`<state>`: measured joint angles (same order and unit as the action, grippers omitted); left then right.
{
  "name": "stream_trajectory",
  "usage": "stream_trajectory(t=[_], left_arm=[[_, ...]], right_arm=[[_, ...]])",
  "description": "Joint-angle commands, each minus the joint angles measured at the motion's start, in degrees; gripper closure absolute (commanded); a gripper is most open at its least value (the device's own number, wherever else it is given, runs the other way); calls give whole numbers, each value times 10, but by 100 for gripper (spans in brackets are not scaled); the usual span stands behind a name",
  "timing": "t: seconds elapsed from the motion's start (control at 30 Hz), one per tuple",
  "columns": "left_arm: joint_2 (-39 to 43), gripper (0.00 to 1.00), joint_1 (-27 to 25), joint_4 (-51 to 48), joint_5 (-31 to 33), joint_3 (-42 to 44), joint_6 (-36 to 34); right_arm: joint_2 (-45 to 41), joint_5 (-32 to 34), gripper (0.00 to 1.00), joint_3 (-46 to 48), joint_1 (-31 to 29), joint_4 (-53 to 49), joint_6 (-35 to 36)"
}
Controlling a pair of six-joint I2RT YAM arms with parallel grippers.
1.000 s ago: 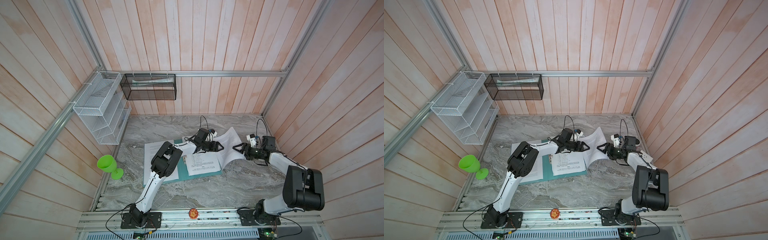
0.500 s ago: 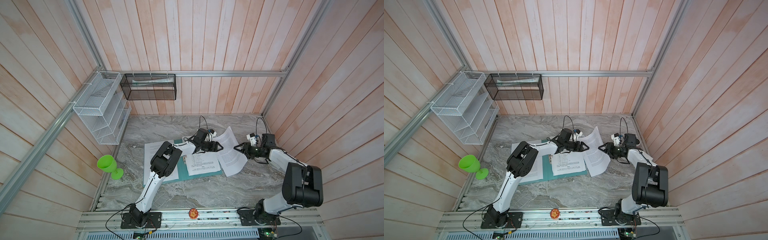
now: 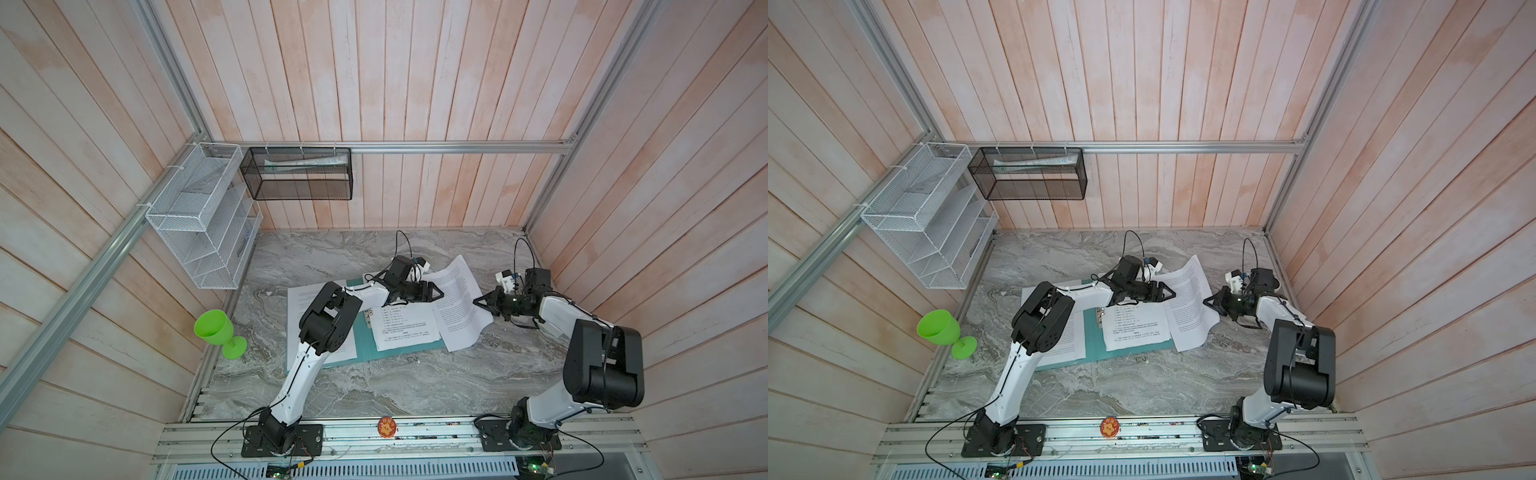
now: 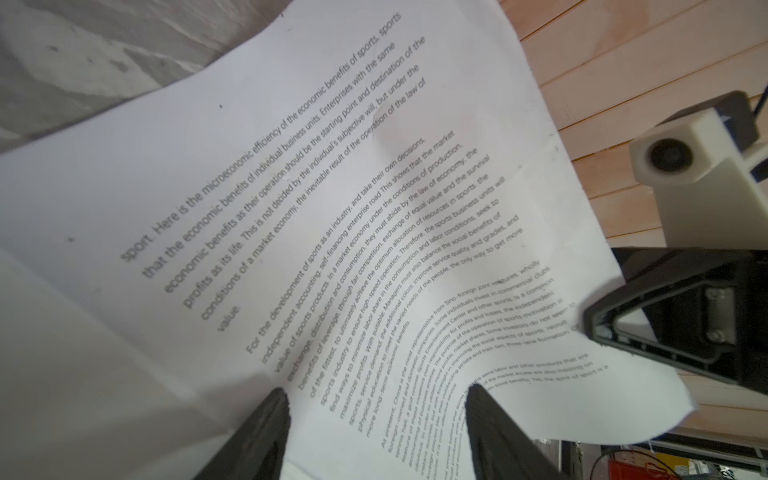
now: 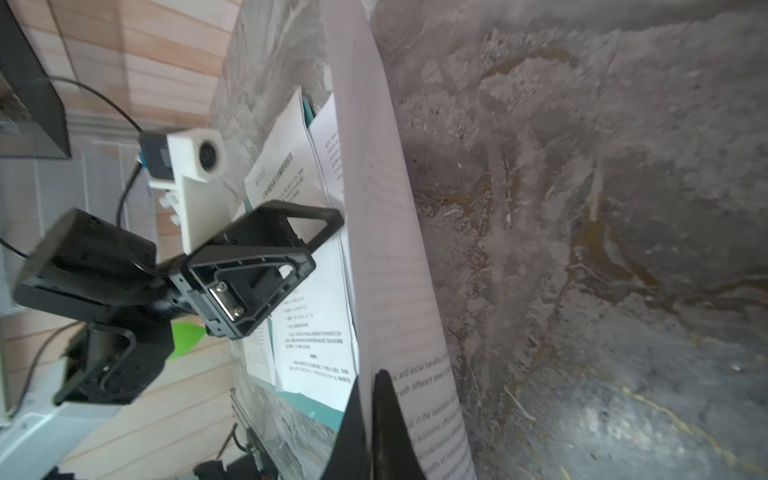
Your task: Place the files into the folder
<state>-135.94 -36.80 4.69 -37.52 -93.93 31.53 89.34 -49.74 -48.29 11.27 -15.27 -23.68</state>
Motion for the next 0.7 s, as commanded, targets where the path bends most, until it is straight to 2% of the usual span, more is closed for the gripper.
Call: stream_trajectory(t=[0.0, 0.13, 0.27, 0.47, 0.57, 0.67], left_arm=[[16, 30, 8, -43, 2, 12, 0], [37, 30, 8, -41, -15, 8, 9], [66, 30, 8, -38, -31, 9, 19], [120, 30, 9, -22, -45, 17, 40], [159, 30, 12, -7, -44, 34, 54], [211, 30, 21, 12, -34, 68, 67]], right_arm=[[-40, -74, 100, 37, 30, 86, -77], [-76, -145, 100, 78, 57, 209, -176], [-103, -190, 100, 99, 61, 300, -261], [-131, -206, 100, 116, 62, 380, -338], [-145, -200, 100, 133, 62, 472, -421], [-162, -168, 100, 152, 55, 577, -524]])
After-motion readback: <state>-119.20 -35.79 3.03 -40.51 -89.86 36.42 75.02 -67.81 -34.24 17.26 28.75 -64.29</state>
